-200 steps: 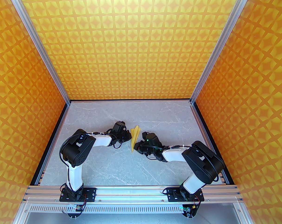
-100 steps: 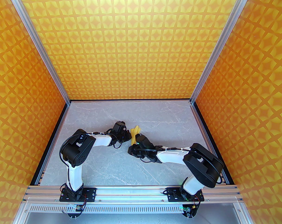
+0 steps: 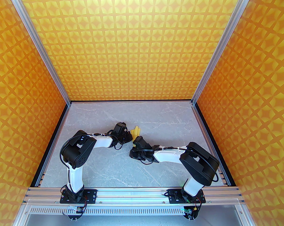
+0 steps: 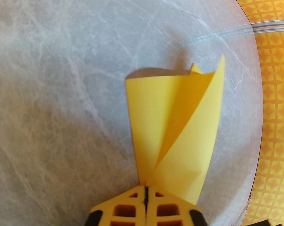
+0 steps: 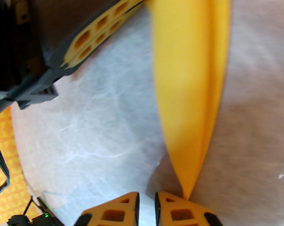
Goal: Fold a paper plane with a square sheet of paper (fold left side to right side)
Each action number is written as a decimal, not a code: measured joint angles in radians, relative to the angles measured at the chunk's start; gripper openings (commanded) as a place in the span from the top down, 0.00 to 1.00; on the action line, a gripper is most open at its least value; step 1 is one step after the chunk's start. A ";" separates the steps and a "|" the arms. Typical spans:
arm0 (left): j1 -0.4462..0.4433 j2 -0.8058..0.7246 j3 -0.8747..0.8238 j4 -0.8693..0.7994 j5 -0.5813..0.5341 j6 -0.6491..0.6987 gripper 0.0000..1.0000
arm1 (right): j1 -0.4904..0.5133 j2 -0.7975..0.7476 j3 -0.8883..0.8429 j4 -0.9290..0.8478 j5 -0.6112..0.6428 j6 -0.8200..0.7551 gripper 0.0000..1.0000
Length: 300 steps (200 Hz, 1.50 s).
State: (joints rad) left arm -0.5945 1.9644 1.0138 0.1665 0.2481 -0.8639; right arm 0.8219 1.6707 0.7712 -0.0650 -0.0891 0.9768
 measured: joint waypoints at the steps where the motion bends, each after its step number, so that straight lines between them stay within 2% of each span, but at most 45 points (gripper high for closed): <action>1: 0.000 0.000 0.000 0.000 0.000 0.000 1.00 | 0.000 -0.001 0.000 0.000 0.002 -0.001 0.81; 35: -0.001 0.000 0.000 0.000 -0.003 0.000 1.00 | -0.037 -0.031 -0.019 -0.040 0.031 -0.018 0.80; 93: -0.002 0.000 0.000 0.000 -0.003 0.000 1.00 | -0.056 -0.039 -0.026 -0.037 0.011 -0.051 0.79; 122: -0.002 0.000 0.002 -0.001 -0.006 0.000 1.00 | -0.087 -0.076 -0.062 -0.010 -0.035 -0.070 0.86; 170: -0.002 0.000 0.009 -0.005 -0.007 -0.001 1.00 | -0.166 -0.127 -0.120 0.117 -0.156 -0.079 0.91; 214: -0.002 0.000 0.015 -0.005 -0.007 -0.004 1.00 | -0.225 -0.112 -0.192 0.306 -0.251 -0.007 0.91; 245: -0.002 0.000 0.022 -0.006 -0.007 -0.004 1.00 | -0.251 -0.071 -0.236 0.421 -0.290 0.051 0.91; 300: -0.004 0.005 0.024 -0.010 -0.010 -0.004 1.00 | -0.255 -0.026 -0.256 0.518 -0.322 0.105 0.91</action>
State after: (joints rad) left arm -0.5983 1.9697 1.0382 0.1566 0.2379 -0.8677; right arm 0.5671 1.6447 0.5156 0.4534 -0.4107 1.0813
